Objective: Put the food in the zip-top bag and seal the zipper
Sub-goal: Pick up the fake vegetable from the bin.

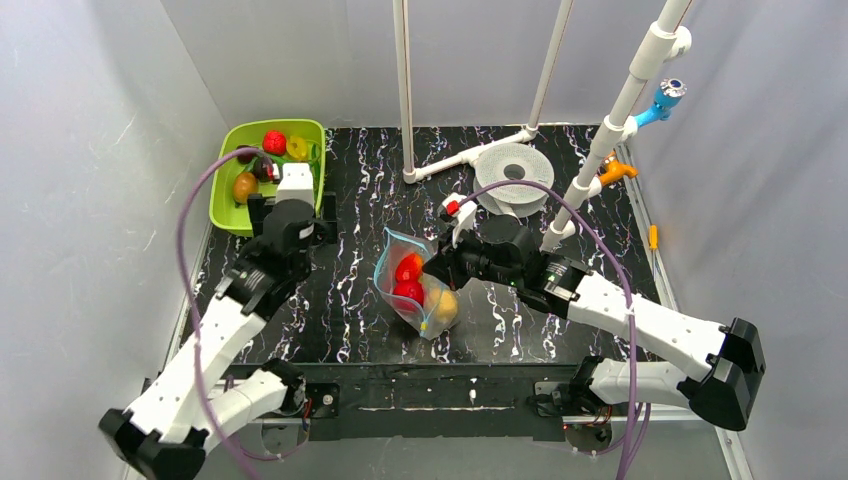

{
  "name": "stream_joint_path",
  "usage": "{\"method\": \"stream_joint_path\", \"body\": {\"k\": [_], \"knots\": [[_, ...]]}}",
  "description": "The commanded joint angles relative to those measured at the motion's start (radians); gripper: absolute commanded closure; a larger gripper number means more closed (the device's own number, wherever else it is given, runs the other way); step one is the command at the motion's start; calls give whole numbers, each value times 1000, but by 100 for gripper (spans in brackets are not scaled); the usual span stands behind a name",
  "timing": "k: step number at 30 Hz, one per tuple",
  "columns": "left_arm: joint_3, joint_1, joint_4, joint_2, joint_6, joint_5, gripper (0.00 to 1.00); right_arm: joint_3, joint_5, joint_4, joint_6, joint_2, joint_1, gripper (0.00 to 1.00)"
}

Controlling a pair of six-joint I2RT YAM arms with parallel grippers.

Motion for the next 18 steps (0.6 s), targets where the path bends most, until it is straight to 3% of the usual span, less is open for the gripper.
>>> {"method": "stream_joint_path", "body": {"k": [1,4,9,18], "knots": [[-64,171,184,78,80,-30,2,-4,-21,63,-3,-39,-4,99],[-108,292,317,151,94,54,2,-2,-35,68,-1,-39,-6,99],[-45,456,380,361,78,173,2,-14,-58,76,4,-44,-6,99],[127,601,483,746,63,221,2,-23,-73,96,8,-74,-9,99]]}}
